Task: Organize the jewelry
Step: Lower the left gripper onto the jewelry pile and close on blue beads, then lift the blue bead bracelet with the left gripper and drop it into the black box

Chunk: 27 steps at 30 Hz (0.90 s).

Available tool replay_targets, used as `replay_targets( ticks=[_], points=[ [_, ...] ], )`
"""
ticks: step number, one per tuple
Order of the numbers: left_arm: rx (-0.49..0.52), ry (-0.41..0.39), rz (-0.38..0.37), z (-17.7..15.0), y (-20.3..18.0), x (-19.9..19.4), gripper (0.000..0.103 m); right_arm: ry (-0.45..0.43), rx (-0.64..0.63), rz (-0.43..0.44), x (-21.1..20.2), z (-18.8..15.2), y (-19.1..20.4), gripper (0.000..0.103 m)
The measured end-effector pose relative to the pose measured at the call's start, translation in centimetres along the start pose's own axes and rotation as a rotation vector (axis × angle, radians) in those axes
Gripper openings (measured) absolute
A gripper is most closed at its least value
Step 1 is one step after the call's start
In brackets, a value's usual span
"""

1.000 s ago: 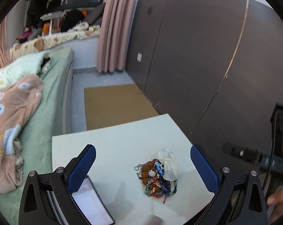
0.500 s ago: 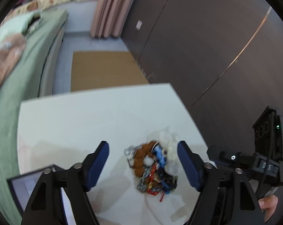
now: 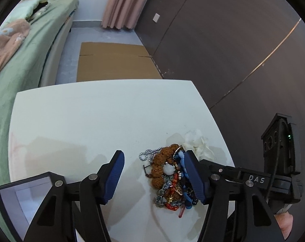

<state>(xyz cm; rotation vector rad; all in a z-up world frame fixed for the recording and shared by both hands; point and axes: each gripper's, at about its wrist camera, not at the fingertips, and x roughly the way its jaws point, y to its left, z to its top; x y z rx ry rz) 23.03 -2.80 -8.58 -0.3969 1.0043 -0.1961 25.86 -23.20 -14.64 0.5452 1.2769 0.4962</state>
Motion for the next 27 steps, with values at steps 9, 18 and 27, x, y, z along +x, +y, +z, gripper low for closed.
replay_targets(
  ticks=[9,18,27],
  points=[
    [0.04,0.016,-0.013,-0.7,-1.6,1.6,0.063,-0.101,0.031,0.032,-3.7,-0.1,-0.8,0.007],
    [0.091,0.029,-0.027,-1.1,-3.8,3.5,0.056,-0.162,0.047,0.027,-6.2,0.0,-1.5,0.007],
    [0.167,0.026,0.028,-1.7,-5.2,4.8,0.053,-0.195,0.071,0.028,-7.4,0.0,-2.3,0.007]
  ],
)
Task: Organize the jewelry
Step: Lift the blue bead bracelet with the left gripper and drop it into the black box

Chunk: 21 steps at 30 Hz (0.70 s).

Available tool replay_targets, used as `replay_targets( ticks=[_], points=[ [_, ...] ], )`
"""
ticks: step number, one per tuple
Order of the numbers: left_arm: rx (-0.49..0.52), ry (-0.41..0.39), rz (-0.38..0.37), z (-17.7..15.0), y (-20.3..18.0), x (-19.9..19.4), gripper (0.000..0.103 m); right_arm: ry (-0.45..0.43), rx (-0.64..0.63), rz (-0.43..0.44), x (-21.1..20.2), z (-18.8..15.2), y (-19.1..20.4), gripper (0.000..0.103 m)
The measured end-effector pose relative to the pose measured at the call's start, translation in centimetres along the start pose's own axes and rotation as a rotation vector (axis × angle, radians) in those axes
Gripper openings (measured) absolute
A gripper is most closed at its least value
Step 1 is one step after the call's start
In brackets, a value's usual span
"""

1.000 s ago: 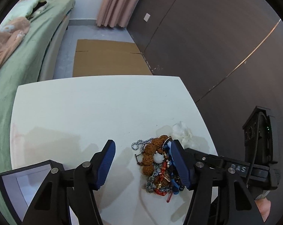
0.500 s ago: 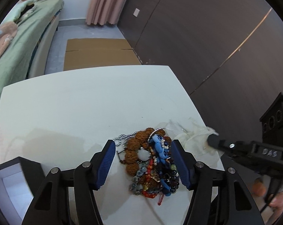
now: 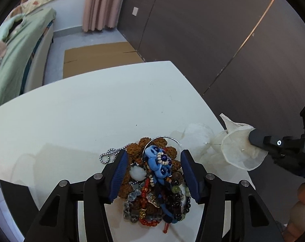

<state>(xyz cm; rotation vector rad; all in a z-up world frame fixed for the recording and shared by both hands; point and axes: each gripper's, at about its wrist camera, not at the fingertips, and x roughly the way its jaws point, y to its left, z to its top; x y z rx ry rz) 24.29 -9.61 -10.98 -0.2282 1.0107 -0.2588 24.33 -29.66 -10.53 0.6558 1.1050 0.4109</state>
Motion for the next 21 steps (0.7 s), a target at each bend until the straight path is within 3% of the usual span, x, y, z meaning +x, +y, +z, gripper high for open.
replay_targets(
  ticks=[2,3,4,9,11,21],
  points=[
    [0.025,0.002,0.023,0.0,-0.3,0.1,0.042,-0.007,0.003,0.001,-0.3,0.1,-0.1,0.007],
    [0.031,0.013,0.018,-0.1,-0.3,0.3,0.025,-0.01,0.003,0.001,-0.4,0.2,-0.1,0.007],
    [0.027,0.036,-0.004,-0.2,-0.2,0.6,0.02,-0.014,0.004,0.001,-0.4,0.2,-0.1,0.007],
    [0.03,0.012,-0.02,-0.3,-0.3,-0.2,0.017,-0.019,-0.003,0.006,-0.6,0.0,0.2,0.007],
    [-0.003,-0.006,-0.061,0.0,0.2,-1.3,0.017,-0.025,-0.01,0.02,-0.8,-0.1,0.4,0.007],
    [-0.053,-0.137,-0.115,1.0,1.9,-7.9,0.017,-0.077,-0.074,0.136,-2.2,-0.8,3.3,0.008]
  ],
)
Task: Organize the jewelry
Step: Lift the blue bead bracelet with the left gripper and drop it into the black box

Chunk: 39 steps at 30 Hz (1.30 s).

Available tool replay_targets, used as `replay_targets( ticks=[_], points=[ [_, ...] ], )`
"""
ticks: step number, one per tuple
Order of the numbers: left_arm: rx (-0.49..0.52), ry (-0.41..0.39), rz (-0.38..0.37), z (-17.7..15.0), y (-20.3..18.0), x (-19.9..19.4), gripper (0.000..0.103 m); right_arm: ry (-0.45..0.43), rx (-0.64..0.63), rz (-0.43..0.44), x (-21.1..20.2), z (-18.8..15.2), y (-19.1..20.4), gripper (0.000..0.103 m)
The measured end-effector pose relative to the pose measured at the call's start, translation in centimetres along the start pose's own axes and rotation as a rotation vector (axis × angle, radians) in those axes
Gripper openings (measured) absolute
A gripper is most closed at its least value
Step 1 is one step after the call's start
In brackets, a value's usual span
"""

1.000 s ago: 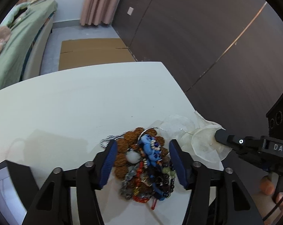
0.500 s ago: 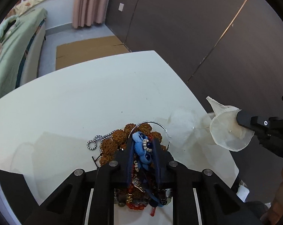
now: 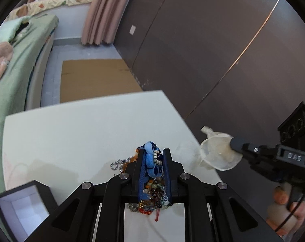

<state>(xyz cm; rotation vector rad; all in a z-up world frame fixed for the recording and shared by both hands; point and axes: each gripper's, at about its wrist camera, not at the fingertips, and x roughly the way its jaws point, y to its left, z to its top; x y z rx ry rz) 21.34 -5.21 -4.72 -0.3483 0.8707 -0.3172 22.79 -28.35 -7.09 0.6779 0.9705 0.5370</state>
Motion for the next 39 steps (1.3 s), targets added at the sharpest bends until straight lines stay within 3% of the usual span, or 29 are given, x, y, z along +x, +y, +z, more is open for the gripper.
replay_targets(
  ticks=[13,16,22,34,39],
  points=[
    [-0.029,-0.115,-0.006,1.6,1.6,-7.0,0.017,-0.032,-0.113,0.096,1.4,-1.7,5.0,0.008],
    [-0.05,-0.133,0.008,1.5,2.7,-8.4,0.017,0.002,-0.09,0.183,2.0,-2.2,5.7,0.008],
    [-0.096,-0.167,0.034,1.3,4.7,-11.2,0.017,0.031,-0.152,0.255,3.7,-4.0,9.0,0.008],
    [-0.119,-0.189,0.083,0.8,8.6,-14.9,0.017,0.133,-0.214,0.306,9.5,-6.5,12.4,0.008],
    [-0.135,-0.186,0.095,0.4,10.2,-15.6,0.017,0.208,-0.238,0.37,11.7,-8.4,14.4,0.008]
  ],
)
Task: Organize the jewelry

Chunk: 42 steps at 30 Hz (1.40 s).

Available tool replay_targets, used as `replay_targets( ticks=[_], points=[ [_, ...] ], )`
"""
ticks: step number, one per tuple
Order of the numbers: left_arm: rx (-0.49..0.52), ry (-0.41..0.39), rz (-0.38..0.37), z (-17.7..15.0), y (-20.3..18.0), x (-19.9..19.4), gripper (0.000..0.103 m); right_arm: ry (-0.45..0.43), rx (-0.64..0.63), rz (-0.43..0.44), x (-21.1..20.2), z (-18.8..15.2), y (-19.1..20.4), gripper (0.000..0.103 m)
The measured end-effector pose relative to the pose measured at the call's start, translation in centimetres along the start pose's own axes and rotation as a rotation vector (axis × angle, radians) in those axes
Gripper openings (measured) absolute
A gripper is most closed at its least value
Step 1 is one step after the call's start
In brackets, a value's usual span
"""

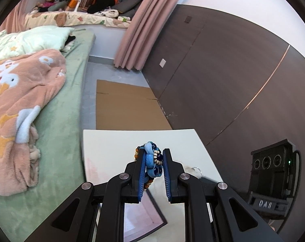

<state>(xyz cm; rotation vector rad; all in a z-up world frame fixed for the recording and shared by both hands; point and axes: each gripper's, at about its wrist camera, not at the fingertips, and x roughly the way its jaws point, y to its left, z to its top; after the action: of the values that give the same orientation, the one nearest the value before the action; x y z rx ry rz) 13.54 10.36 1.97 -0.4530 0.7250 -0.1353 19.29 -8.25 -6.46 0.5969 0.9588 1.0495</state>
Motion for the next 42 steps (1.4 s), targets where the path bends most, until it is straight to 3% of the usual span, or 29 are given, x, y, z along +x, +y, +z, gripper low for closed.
replay_targets(
  ticks=[1,2,3,5,16,21,23,25,26,33,42],
  points=[
    [-0.004,0.003,0.002,0.0,0.3,-0.1,0.017,0.028,0.002,0.002,0.7,-0.2,0.1,0.008],
    [-0.007,0.008,0.006,0.0,0.6,-0.2,0.017,0.067,0.007,-0.009,1.7,-0.5,0.0,0.017],
    [-0.007,0.011,0.009,-0.1,0.8,-0.2,0.017,0.099,0.015,-0.028,2.3,-0.7,-0.1,0.042],
    [-0.004,0.019,0.015,-0.1,1.1,-0.3,0.017,0.093,0.031,-0.073,2.8,-1.1,-0.7,0.07],
    [0.024,0.137,0.008,-1.7,1.5,0.9,0.017,-0.036,0.05,-0.267,-1.3,0.8,-2.5,0.07],
    [0.036,0.218,-0.023,-2.3,1.0,2.2,0.019,-0.078,0.065,-0.307,-3.6,1.4,-2.9,0.07],
    [0.031,0.243,-0.025,-2.5,1.0,2.7,0.035,-0.096,0.067,-0.314,-4.6,1.6,-2.8,0.07],
    [0.033,0.246,-0.013,-2.7,0.9,2.8,0.072,-0.109,0.066,-0.321,-5.3,1.8,-3.0,0.07],
    [0.034,0.242,-0.011,-2.8,0.8,2.8,0.075,-0.12,0.065,-0.327,-6.0,1.9,-3.1,0.07],
    [0.028,0.239,-0.013,-2.6,-0.3,3.7,0.075,-0.18,0.078,-0.378,-9.2,2.2,-3.6,0.07],
    [0.073,0.255,-0.032,-2.9,-3.8,6.5,0.075,-0.192,0.077,-0.468,-12.9,1.8,-4.0,0.07]
  ],
)
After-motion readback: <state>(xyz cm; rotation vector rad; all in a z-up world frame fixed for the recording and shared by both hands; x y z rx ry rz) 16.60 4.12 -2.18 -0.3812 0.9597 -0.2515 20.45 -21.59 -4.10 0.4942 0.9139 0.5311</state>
